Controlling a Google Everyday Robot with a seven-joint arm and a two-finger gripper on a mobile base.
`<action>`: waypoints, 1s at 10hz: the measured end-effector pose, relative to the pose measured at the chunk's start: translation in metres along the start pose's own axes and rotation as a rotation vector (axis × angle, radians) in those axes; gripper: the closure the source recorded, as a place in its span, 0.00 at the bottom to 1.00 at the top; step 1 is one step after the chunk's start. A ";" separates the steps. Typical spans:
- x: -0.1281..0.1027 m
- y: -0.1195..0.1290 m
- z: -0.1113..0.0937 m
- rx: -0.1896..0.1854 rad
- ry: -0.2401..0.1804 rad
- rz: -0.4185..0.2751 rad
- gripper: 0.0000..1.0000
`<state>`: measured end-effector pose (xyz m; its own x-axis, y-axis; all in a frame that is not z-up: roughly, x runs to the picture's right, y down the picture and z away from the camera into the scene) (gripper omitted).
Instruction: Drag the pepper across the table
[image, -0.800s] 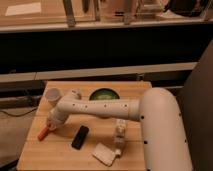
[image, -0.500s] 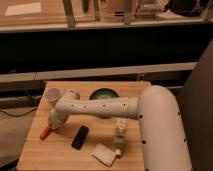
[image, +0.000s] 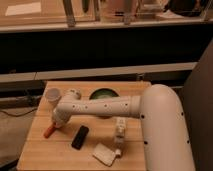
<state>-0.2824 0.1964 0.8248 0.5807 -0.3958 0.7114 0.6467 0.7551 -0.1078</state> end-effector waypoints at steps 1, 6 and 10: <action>0.004 0.001 -0.003 0.003 0.008 0.000 1.00; 0.020 0.003 -0.011 0.011 0.029 0.011 1.00; 0.032 0.006 -0.016 0.009 0.058 0.016 1.00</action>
<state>-0.2526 0.1799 0.8358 0.6186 -0.4132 0.6683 0.6327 0.7663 -0.1119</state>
